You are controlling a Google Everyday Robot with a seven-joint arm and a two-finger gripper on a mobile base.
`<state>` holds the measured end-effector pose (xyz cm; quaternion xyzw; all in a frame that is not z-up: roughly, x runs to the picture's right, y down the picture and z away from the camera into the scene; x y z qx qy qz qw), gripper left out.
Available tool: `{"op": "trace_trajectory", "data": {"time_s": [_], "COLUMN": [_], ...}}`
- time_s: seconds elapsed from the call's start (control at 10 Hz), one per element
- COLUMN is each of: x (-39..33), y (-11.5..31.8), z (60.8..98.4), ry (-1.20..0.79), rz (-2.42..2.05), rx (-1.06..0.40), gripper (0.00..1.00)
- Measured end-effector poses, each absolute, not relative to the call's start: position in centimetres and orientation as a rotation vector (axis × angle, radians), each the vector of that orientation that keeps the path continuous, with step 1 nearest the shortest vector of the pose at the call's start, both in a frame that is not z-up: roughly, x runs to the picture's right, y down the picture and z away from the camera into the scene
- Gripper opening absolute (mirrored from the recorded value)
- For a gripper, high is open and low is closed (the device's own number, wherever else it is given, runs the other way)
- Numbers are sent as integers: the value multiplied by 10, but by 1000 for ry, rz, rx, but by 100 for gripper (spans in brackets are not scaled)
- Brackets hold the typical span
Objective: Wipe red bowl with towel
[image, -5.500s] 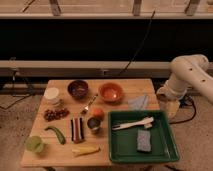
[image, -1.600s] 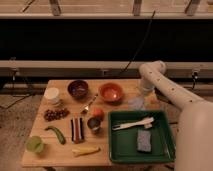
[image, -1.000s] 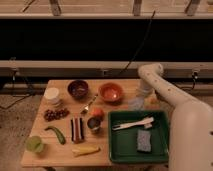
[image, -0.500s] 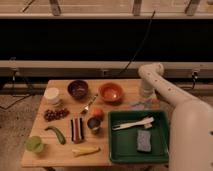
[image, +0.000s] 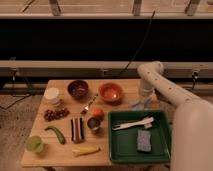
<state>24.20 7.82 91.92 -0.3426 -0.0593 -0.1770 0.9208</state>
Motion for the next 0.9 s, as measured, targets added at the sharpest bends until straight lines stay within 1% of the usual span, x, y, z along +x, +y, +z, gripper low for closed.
{"op": "trace_trajectory", "data": {"time_s": [0.3, 0.7, 0.9], "x": [203, 160, 143], "y": [42, 18, 4], "z": [915, 911, 903], "ry": [-144, -181, -194], "rz": [-384, -411, -438], "rx": [-667, -619, -582], "gripper": [0, 0, 0]}}
